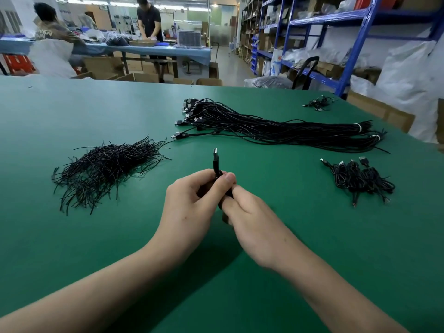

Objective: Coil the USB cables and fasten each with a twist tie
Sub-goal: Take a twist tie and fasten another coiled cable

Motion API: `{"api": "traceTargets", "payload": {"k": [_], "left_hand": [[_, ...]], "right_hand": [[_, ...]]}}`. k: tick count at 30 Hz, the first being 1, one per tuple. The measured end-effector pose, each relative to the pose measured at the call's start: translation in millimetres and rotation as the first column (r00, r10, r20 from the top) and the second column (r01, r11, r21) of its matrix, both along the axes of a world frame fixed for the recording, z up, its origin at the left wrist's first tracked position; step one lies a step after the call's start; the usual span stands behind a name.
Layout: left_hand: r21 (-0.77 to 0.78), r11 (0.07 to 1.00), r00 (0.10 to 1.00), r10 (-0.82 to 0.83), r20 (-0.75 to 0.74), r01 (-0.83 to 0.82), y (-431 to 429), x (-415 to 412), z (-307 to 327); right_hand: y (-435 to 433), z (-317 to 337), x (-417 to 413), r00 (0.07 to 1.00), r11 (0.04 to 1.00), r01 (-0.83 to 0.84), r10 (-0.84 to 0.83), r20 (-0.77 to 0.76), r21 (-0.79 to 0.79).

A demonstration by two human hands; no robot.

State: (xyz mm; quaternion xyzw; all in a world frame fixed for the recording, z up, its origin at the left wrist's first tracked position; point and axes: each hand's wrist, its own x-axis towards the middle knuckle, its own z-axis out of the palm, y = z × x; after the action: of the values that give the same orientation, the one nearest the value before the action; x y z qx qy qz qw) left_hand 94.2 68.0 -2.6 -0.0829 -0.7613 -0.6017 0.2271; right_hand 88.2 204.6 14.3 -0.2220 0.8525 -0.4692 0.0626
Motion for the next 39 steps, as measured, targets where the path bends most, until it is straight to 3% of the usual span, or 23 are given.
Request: {"api": "traceTargets", "payload": {"k": [4, 7, 11, 22, 28, 32, 34, 35, 37, 39], "left_hand": [[0.044, 0.997, 0.997, -0.066, 0.026, 0.065, 1.4, -10.1, 2.2], [0.031, 0.987, 0.984, -0.161, 0.071, 0.159, 0.1, -16.0, -0.6], [0.06, 0.966, 0.964, -0.254, 0.081, 0.25, -2.0, -20.0, -1.7], [0.032, 0.963, 0.959, -0.268, 0.091, 0.266, -6.4, -33.4, 4.3], [0.011, 0.959, 0.951, -0.282, 0.129, 0.283, -6.6, -44.7, 5.4], [-0.033, 0.923, 0.902, -0.366, 0.228, 0.383, -18.2, -62.0, 15.5], [-0.136, 0.954, 0.946, -0.235, 0.224, 0.269, -35.7, -78.3, 19.7], [-0.292, 0.948, 0.983, -0.079, 0.168, 0.126, -47.8, -88.5, 20.6], [-0.608, 0.765, 0.968, 0.25, -0.024, -0.212, -76.1, -106.9, 21.0], [-0.779, 0.526, 0.9, 0.423, -0.11, -0.342, -102.9, -122.5, 19.6]], "right_hand": [[10.3, 2.6, -8.9, 0.915, 0.925, -0.071, 0.209, 0.346, -0.373], [25.8, 2.4, -14.2, 0.824, 0.865, -0.122, 0.361, 0.437, -0.486], [31.3, -1.9, -17.8, 0.778, 0.854, -0.144, 0.41, 0.475, -0.5], [29.4, -5.8, -18.3, 0.753, 0.817, -0.092, 0.431, 0.498, -0.569], [24.5, -11.5, -20.3, 0.856, 0.875, -0.037, 0.277, 0.437, -0.483], [22.7, -13.4, -21.0, 0.89, 0.853, 0.062, 0.188, 0.416, -0.518], [24.0, -12.6, -22.5, 0.896, 0.825, 0.114, 0.155, 0.416, -0.553], [25.1, -12.2, -23.5, 0.898, 0.816, 0.137, 0.136, 0.418, -0.561], [26.6, -11.9, -24.8, 0.898, 0.811, 0.168, 0.109, 0.426, -0.561], [26.1, -12.5, -24.6, 0.896, 0.821, 0.17, 0.102, 0.433, -0.545]]}}
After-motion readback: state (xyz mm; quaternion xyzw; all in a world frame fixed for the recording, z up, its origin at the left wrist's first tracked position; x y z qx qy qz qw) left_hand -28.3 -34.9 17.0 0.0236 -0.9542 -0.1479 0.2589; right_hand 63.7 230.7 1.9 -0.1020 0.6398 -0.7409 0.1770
